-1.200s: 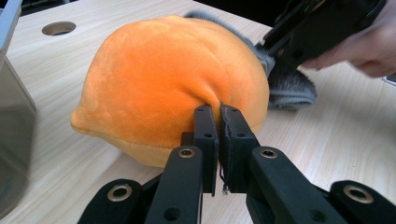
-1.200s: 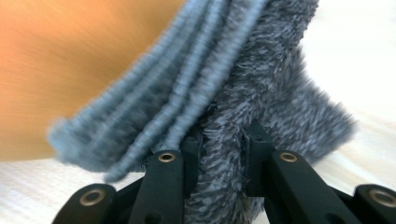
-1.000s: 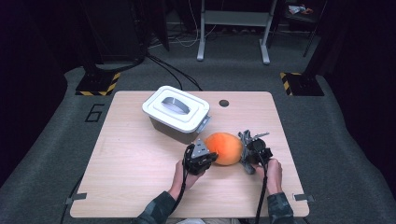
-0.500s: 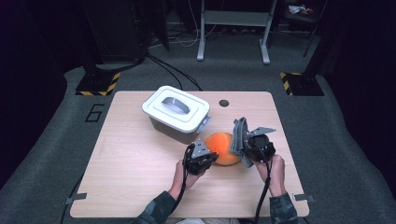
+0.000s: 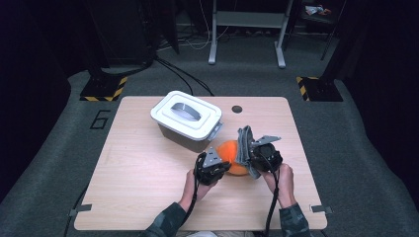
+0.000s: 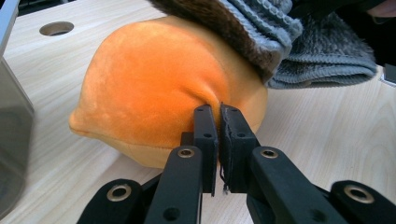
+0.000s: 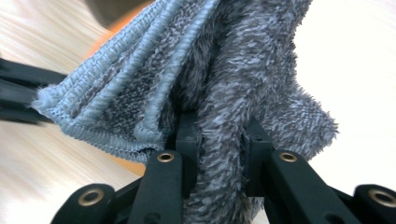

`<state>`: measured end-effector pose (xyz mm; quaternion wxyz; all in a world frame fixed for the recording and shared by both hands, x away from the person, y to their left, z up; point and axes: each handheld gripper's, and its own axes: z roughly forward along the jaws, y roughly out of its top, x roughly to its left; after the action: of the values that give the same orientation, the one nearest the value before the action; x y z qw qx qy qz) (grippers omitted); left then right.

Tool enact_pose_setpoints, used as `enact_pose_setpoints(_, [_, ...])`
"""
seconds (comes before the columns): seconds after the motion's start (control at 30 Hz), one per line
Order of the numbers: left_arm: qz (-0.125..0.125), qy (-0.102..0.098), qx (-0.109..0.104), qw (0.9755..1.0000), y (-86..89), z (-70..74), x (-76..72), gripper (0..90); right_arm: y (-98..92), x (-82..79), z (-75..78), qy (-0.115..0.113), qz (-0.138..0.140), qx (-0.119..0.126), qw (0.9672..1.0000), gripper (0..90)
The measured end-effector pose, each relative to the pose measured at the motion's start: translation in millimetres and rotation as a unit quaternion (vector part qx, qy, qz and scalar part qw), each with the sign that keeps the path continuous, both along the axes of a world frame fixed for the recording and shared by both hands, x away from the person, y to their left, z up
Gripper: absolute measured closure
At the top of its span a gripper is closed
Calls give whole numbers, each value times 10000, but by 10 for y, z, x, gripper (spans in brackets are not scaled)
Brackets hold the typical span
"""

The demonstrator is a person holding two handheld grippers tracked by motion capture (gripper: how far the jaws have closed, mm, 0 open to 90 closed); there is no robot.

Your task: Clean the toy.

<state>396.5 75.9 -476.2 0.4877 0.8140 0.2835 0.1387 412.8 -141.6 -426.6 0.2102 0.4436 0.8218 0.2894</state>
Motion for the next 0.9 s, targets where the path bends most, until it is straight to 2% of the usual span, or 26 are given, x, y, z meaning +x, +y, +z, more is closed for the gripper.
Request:
enact_pose_setpoints(0.1, [14, 30, -30, 10000, 8, -2, 5, 858, -118, 29, -75, 100, -240, -101, 9996, 734])
enact_pose_setpoints(0.3, [26, 38, -38, 10000, -5, -5, 4, 857, -339, 144, -342, 408, -555, -36, 9976, 732])
enact_pose_setpoints(0.4, [37, 11, -22, 10000, 1, -14, 6, 857, -402, 210, -519, 746, -718, -70, 9946, 731])
enact_pose_setpoints(0.43, [26, 18, -7, 10000, 6, -14, 10, 857, -419, 238, -585, 787, -682, -112, 9945, 731])
enact_pose_setpoints(0.5, [14, 74, -20, 10000, 15, -9, 14, 856, -421, 267, -677, 940, -668, 3, 9933, 729])
enact_pose_setpoints(0.53, [20, 82, -22, 10000, 14, -7, 16, 856, -433, 269, -682, 930, -656, 81, 9935, 729])
enact_pose_setpoints(0.6, [17, 85, -33, 10000, 10, -6, 20, 853, -463, 258, -632, 971, -672, 115, 9929, 730])
enact_pose_setpoints(0.7, [-24, 107, -46, 9999, 2, -12, 20, 850, -519, 196, -481, 706, -744, 99, 9947, 730])
enact_pose_setpoints(0.8, [-20, 81, -64, 9999, 3, -15, 24, 850, -516, 84, -263, 329, -720, 176, 9967, 730])
enact_pose_setpoints(0.83, [6, 59, -79, 10000, 2, -19, 25, 850, -485, 41, -193, 221, -644, 247, 9974, 730])
enact_pose_setpoints(0.9, [29, 74, -101, 9999, 3, -14, 29, 848, -393, -22, -91, 63, -288, 447, 9986, 730])
